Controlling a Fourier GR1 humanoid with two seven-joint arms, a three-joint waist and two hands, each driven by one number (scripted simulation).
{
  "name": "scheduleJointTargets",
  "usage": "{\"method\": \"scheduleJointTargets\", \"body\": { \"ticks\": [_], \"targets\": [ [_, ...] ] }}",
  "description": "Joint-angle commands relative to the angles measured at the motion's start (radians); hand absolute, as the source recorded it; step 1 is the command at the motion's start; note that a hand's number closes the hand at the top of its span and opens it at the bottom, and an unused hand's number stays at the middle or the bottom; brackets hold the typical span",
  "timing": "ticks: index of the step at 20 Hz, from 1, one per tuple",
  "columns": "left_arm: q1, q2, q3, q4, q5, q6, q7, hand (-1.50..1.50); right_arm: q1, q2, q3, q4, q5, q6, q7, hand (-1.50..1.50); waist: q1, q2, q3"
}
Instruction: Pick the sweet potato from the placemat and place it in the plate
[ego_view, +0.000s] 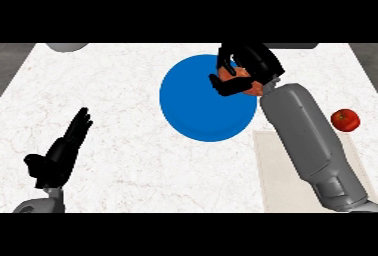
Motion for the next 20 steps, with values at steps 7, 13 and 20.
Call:
{"method": "scheduleJointTargets", "body": {
  "ticks": [7, 13, 20],
  "targets": [
    [-0.027, 0.024, 0.043, 0.061, 0.019, -0.027, -0.033, 0.0, -0.113, 0.155, -0.078, 0.274, -0.023, -0.177, 0.121, -1.5, 0.006, 0.003, 0.0],
    [-0.05, -0.012, 0.01, 0.076, -0.019, 0.002, -0.037, 0.0, -0.134, 0.156, -0.147, 0.341, -0.143, -0.183, 0.089, -1.5, -0.001, 0.002, 0.0],
    [0.014, -0.025, -0.017, -0.024, -0.026, 0.009, 0.0, 0.0, -0.15, 0.083, -0.38, 0.379, -0.351, -0.142, -0.051, -1.5, 0.014, 0.007, 0.001]
  ]
}}
